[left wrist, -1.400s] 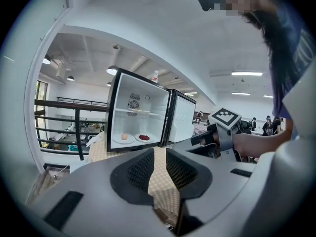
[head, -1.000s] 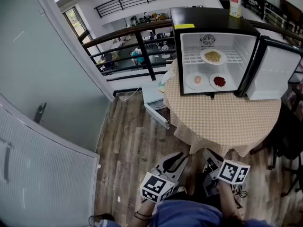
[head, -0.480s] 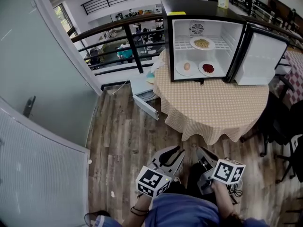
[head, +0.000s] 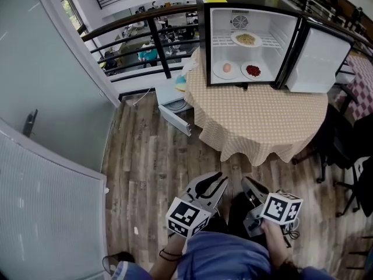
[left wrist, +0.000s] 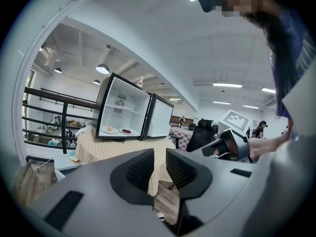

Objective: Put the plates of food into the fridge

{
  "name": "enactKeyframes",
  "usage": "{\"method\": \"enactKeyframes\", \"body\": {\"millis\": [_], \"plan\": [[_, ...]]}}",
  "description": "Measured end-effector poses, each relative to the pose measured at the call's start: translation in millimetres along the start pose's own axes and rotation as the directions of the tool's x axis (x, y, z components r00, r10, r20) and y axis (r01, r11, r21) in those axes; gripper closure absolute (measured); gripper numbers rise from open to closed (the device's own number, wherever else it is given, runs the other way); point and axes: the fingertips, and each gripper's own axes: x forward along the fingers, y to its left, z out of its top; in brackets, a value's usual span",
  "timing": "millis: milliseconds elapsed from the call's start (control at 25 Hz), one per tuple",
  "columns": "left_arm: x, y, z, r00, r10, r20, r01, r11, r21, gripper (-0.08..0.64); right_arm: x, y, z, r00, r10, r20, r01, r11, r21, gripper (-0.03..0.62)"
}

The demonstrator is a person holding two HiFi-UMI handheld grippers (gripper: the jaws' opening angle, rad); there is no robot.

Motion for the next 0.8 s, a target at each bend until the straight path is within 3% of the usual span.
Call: {"method": "enactKeyframes", "body": {"millis": [800], "plan": [[-13.0,5.3,-13.4,0.999,0.025,0.034,-0.022,0.996,-0.088,0.477,3.0,0.9,-8.0,0.999,-0.010,-0.040,0.009,0.999,-0.037,0.555]]}}
